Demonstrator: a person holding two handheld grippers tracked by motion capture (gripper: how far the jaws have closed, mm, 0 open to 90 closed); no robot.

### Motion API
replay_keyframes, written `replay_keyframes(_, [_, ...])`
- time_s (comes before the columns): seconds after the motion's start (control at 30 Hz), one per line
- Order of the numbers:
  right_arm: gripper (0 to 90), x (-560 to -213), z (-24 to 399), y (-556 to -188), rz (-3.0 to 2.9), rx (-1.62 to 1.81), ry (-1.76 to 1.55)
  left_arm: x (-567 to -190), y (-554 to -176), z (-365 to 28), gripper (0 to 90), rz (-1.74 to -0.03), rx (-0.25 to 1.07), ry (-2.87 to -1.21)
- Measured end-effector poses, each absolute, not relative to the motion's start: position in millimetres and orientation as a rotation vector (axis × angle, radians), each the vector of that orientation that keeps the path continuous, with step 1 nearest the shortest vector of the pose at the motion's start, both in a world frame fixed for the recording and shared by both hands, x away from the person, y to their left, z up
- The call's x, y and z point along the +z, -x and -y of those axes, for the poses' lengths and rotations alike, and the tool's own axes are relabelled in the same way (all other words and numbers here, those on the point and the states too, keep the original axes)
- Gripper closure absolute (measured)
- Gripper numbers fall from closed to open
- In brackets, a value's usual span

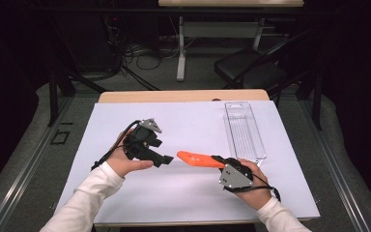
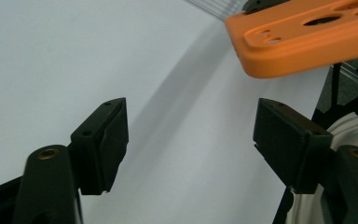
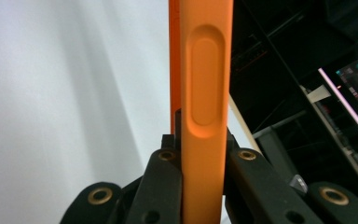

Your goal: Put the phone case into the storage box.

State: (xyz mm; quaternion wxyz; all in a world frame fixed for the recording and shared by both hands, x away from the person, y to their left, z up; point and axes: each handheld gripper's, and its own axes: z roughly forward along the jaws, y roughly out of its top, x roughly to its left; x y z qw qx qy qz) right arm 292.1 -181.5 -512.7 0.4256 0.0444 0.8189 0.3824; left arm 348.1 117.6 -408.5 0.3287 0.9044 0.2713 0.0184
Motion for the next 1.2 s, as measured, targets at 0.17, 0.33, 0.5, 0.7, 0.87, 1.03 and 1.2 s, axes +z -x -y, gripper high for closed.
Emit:
replay_keyframes(0.17, [86.8,-514,184,-296,-2.084,1.049,-0.184,-411,-347,-117,31.7,-0.688,0.038,-2.334])
replay_keyframes(0.33, [86.8,-515,184,-297,-2.111,1.097,-0.217,-414,-348,-115,33.6,-0.681,0.040,-2.304])
replay_keyframes(0.5, [86.8,-515,184,-298,-2.140,1.147,-0.245,-415,-346,-111,36.0,-0.671,0.064,-2.284])
replay_keyframes(0.7, [86.7,-515,184,-299,-2.166,1.196,-0.272,-414,-343,-107,47.6,-0.640,0.032,-2.250])
replay_keyframes(0.87, [86.8,-514,184,-299,-2.176,1.229,-0.285,-415,-341,-104,49.8,-0.612,0.013,-2.225])
replay_keyframes(1.03, [86.7,-514,183,-299,-2.182,1.247,-0.290,-415,-340,-102,49.8,-0.594,0.024,-2.218])
replay_keyframes(1.2, [86.8,-514,183,-298,-2.191,1.264,-0.291,-417,-339,-99,50.4,-0.571,0.033,-2.238])
